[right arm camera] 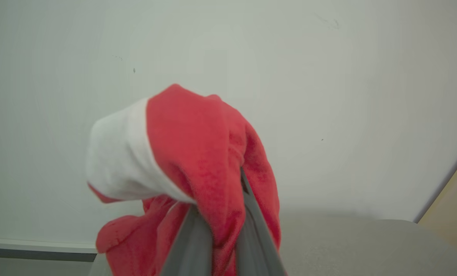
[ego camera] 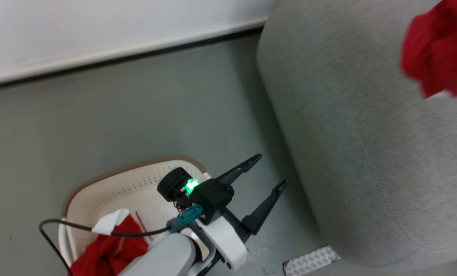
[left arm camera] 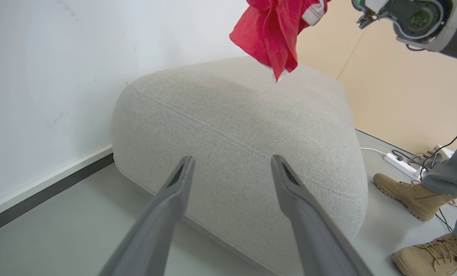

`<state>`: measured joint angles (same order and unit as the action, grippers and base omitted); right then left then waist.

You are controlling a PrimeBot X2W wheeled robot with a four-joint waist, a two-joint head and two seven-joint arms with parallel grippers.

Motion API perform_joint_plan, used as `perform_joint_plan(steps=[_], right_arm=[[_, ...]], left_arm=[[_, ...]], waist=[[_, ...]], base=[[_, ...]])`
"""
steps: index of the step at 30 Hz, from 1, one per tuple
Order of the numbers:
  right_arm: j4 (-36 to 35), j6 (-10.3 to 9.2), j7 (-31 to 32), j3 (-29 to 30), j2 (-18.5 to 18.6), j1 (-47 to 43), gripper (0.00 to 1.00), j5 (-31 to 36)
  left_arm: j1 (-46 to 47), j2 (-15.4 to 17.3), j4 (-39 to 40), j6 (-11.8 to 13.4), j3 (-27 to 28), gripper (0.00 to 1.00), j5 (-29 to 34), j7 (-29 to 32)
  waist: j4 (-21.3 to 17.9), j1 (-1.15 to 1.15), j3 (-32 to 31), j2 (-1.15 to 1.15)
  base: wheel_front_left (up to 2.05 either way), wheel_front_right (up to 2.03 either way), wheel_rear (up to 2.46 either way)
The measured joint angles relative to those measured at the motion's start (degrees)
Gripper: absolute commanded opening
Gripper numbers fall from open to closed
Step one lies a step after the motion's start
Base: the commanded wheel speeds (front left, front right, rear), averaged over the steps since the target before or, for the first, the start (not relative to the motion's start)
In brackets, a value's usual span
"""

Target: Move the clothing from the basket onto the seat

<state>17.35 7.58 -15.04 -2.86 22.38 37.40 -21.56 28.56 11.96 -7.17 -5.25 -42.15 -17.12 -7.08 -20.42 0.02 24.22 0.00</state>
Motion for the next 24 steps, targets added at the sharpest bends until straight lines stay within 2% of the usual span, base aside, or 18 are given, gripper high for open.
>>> perform_joint_plan(steps=[5,10,15,19,20,21,22,24], right_arm=[[10.3,0.00,0.0,5.2,6.4,12.0,0.00,1.4],[19.7,0.00,-0.1,10.1,9.8,21.8,0.00,2.6],[29.7,0.00,-0.1,14.7,10.9,26.5,0.00,4.8],[38.2,0.00,-0.1,17.2,8.5,26.8,0.00,6.3],[40.2,0.00,-0.1,16.3,7.3,26.5,0.08,7.1],[41.5,0.00,-0.1,15.9,6.0,26.2,0.35,7.7],[42.8,0.00,-0.1,16.0,4.9,26.2,0.96,7.7],[44.5,0.00,-0.1,15.9,4.5,26.2,1.00,7.7]], left_arm=[[2.4,-0.3,-0.2,0.7,0.3,1.00,1.2,-0.2],[3.2,-0.4,-0.2,2.1,0.7,1.00,1.7,-1.1],[2.2,-0.1,0.0,3.3,0.9,1.00,1.7,-1.6],[0.5,1.0,0.7,4.4,1.3,1.00,1.6,-1.6],[0.3,1.3,0.9,4.7,1.4,1.00,1.6,-1.5],[0.2,1.5,1.1,4.8,1.5,1.00,1.5,-1.5],[0.1,1.6,1.5,4.9,1.5,1.00,1.5,-1.3],[-0.3,1.7,1.8,5.3,1.7,1.00,1.4,-1.1]], waist=[[4.0,0.00,6.4,0.00],[8.0,0.00,11.8,0.00],[11.8,0.00,15.2,0.00],[13.2,-0.01,16.5,0.00],[13.1,-0.01,16.6,0.00],[13.0,-0.01,16.6,0.00],[12.8,-0.01,16.6,0.00],[12.4,-0.01,16.1,0.00]], base=[[0.00,0.00,0.00],[0.00,0.00,0.00],[0.00,0.00,0.00],[0.00,0.00,0.00],[0.00,0.00,0.00],[0.00,0.00,0.00],[0.00,0.00,0.00],[0.00,0.00,0.00]])
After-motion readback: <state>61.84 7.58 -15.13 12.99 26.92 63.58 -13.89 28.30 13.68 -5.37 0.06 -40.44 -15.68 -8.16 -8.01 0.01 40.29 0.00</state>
